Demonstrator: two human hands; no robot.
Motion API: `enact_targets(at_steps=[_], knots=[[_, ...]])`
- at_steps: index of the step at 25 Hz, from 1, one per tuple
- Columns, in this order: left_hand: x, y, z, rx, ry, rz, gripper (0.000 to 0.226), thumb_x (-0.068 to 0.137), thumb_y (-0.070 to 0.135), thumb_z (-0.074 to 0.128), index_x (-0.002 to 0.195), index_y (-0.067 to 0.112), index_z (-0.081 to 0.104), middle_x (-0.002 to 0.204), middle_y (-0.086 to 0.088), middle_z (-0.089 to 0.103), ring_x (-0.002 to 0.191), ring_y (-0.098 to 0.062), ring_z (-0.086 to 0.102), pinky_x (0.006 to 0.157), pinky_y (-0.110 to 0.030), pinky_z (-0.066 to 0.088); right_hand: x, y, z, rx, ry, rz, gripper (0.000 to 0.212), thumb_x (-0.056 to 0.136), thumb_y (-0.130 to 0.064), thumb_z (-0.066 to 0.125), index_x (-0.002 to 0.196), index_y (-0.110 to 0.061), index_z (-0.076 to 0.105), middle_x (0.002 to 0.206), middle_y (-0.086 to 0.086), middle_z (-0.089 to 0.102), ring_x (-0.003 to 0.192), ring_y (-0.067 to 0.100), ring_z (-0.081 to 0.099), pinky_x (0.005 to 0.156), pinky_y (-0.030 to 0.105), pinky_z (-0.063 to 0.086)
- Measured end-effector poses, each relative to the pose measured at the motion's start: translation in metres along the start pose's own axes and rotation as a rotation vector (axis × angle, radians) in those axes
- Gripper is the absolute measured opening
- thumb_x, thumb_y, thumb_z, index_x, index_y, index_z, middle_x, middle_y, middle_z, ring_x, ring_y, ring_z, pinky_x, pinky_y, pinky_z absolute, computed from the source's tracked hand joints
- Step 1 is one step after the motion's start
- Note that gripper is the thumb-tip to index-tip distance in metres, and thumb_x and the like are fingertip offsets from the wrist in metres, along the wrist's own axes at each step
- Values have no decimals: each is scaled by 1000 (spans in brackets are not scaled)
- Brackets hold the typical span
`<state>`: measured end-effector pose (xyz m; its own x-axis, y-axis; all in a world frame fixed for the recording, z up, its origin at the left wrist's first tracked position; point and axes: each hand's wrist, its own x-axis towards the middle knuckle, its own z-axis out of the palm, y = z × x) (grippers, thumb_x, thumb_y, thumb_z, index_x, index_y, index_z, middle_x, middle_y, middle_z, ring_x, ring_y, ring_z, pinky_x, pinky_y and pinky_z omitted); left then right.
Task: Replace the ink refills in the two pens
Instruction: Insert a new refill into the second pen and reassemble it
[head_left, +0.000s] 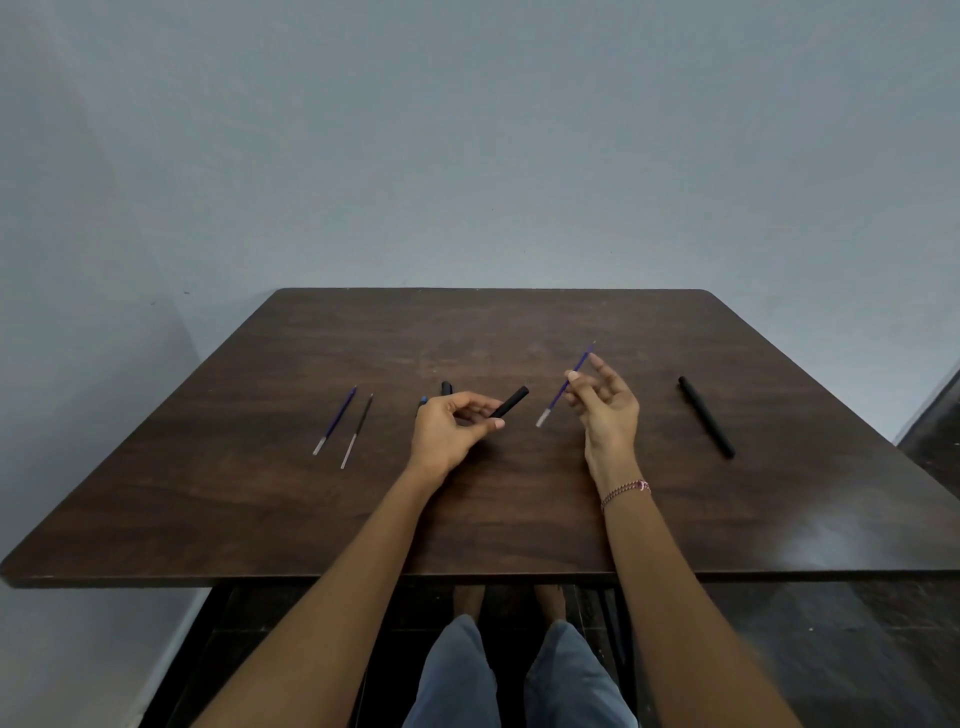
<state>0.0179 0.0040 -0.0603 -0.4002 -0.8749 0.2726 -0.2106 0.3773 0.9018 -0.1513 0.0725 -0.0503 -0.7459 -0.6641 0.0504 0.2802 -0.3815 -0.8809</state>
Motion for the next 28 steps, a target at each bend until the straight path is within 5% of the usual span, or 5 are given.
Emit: enact_targets(at_steps=[9, 18, 28], knots=[[-2, 1, 0, 14, -1, -5, 25, 68, 5, 82, 88, 19, 75, 77, 10, 69, 64, 5, 59, 61, -7, 47, -4, 0, -1, 139, -25, -160, 68, 79, 5, 71, 137, -17, 44, 75, 5, 60, 70, 11, 65, 70, 23, 56], [-2, 4, -2, 55, -7, -5, 25, 70, 8, 81, 90, 22, 74, 81, 11, 70, 73, -3, 63, 63, -6, 48, 0, -1, -6, 198, 73, -241, 61, 79, 4, 72, 130, -22, 50, 73, 1, 60, 81, 15, 64, 75, 27, 56], [-1, 4, -2, 73, -16, -13, 24, 69, 10, 82, 91, 21, 75, 80, 12, 70, 70, 2, 62, 62, -5, 46, -5, 2, 0, -93, -97, -287, 55, 80, -1, 73, 126, -24, 53, 76, 1, 66, 79, 16, 68, 79, 30, 58]])
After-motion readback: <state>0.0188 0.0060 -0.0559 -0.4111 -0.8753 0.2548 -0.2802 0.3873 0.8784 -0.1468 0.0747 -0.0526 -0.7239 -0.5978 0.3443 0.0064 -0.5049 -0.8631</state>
